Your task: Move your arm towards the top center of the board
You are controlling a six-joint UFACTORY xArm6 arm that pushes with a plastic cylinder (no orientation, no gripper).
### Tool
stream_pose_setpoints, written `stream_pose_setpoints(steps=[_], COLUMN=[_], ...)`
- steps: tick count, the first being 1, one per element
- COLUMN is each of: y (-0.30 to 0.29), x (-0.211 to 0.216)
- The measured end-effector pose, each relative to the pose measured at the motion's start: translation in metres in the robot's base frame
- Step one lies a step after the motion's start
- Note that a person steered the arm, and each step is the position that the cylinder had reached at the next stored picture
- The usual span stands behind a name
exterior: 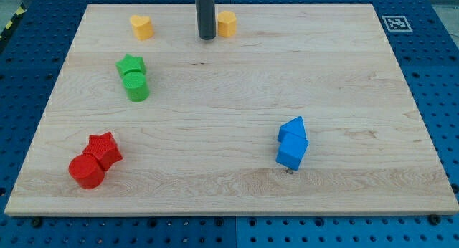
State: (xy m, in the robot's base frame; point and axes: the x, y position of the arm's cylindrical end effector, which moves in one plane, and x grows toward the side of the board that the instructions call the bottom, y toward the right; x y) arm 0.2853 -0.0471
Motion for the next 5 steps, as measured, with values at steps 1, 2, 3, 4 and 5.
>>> stream_pose_setpoints(steps=[1, 2, 3, 4, 5], y=[0.0, 0.0, 0.0, 0.0, 0.0], x=[-0.003, -0.0052, -0.0064, -0.0079, -0.0097])
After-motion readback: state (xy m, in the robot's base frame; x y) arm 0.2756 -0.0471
